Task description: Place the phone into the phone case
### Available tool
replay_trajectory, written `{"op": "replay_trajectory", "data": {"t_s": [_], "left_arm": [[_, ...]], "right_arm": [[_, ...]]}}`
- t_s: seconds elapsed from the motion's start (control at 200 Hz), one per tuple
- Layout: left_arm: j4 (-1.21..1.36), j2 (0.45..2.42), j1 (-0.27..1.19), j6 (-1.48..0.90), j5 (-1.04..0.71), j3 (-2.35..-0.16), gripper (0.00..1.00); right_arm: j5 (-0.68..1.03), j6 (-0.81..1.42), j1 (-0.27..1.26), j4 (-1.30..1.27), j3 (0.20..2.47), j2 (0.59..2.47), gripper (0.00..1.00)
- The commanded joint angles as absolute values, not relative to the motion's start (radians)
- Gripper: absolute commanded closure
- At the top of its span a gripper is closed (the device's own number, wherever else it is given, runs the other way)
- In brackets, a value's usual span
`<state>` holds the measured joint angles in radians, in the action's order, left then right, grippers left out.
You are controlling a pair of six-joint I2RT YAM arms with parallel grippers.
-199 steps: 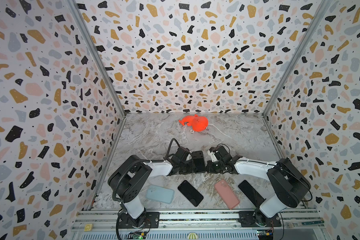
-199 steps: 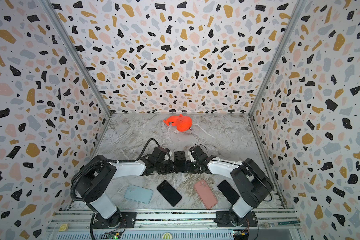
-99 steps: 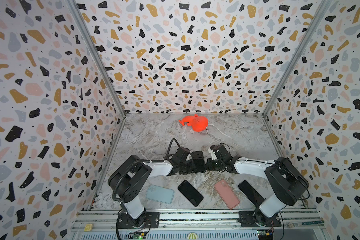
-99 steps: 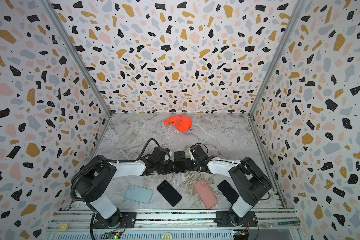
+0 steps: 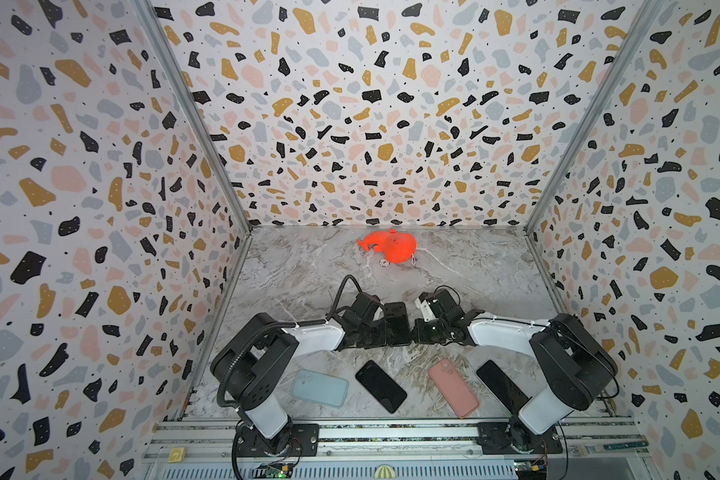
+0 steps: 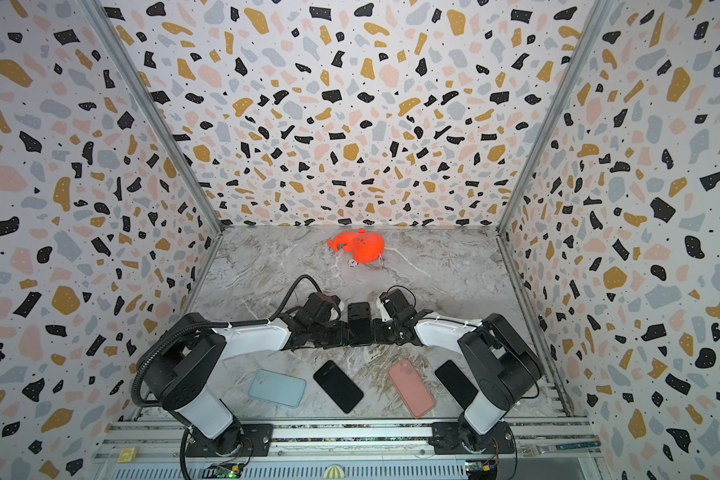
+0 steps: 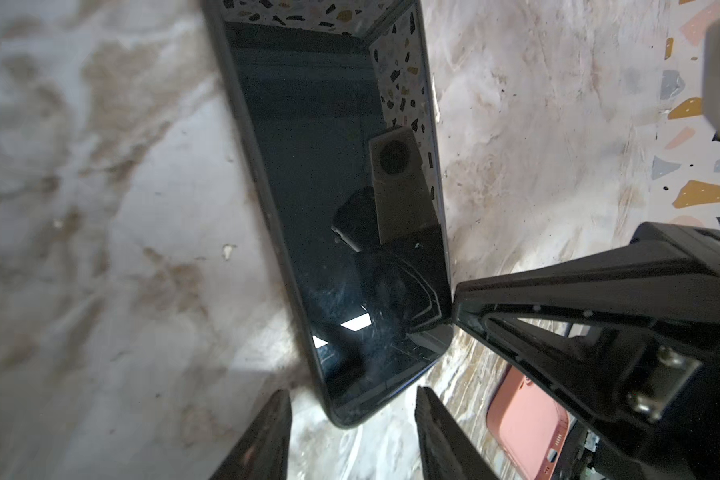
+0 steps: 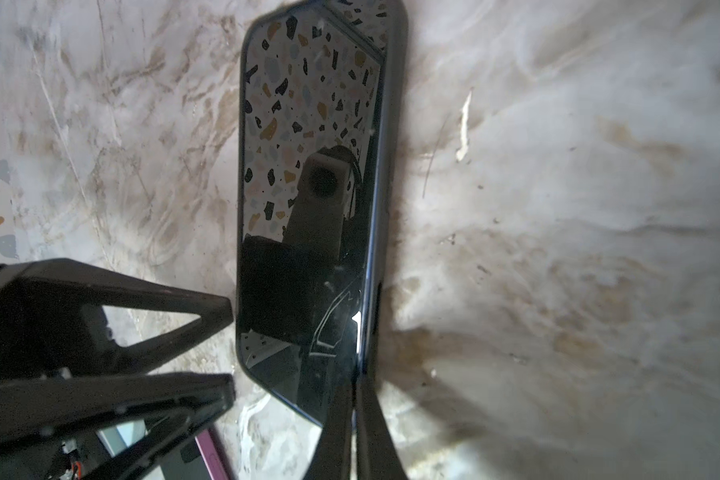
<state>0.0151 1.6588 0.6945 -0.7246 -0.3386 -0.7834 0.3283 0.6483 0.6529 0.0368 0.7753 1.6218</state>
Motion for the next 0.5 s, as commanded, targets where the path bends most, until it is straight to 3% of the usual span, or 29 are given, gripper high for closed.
{"op": "replay_trajectory", "data": {"t_s": [0.0, 0.496], "left_arm": [[-0.009, 1.651, 0.687, -0.698, -0.329, -0.796, 0.5], [-0.01, 1.685, 0.687, -0.692, -0.35, -0.808, 0.52]], "right_arm": [[0.345, 0.632, 0.656, 0.083, 0.804, 1.59, 0.91], [0.308, 0.607, 0.663, 0.11, 0.848, 1.625, 0.74]]}}
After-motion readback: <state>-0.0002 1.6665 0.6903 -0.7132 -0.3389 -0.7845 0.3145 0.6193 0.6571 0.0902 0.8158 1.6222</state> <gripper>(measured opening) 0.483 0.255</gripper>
